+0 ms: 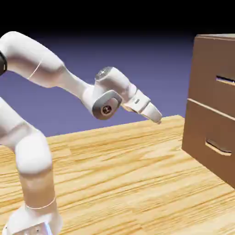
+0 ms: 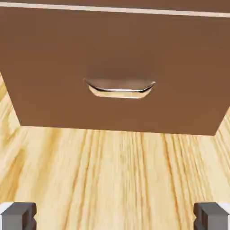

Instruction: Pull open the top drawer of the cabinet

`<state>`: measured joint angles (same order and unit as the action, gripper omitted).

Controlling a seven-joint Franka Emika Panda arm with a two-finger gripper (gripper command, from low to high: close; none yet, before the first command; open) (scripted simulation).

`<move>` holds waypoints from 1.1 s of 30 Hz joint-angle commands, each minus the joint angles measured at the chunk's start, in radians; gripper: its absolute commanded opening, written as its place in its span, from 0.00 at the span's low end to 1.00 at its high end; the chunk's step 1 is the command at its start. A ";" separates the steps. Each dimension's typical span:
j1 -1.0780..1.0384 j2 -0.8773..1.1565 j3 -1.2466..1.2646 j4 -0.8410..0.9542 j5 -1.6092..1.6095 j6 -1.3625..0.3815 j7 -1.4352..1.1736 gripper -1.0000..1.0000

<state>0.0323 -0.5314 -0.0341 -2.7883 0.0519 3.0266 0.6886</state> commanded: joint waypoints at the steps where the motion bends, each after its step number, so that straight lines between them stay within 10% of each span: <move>1: 0.017 0.032 -0.028 0.018 0.043 -0.009 -0.044 0.50; 33: 0.557 1.056 -0.934 0.595 1.419 -0.283 -1.435 0.50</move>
<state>0.5893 0.5243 -0.9684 -2.1938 1.4712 2.7433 -0.7466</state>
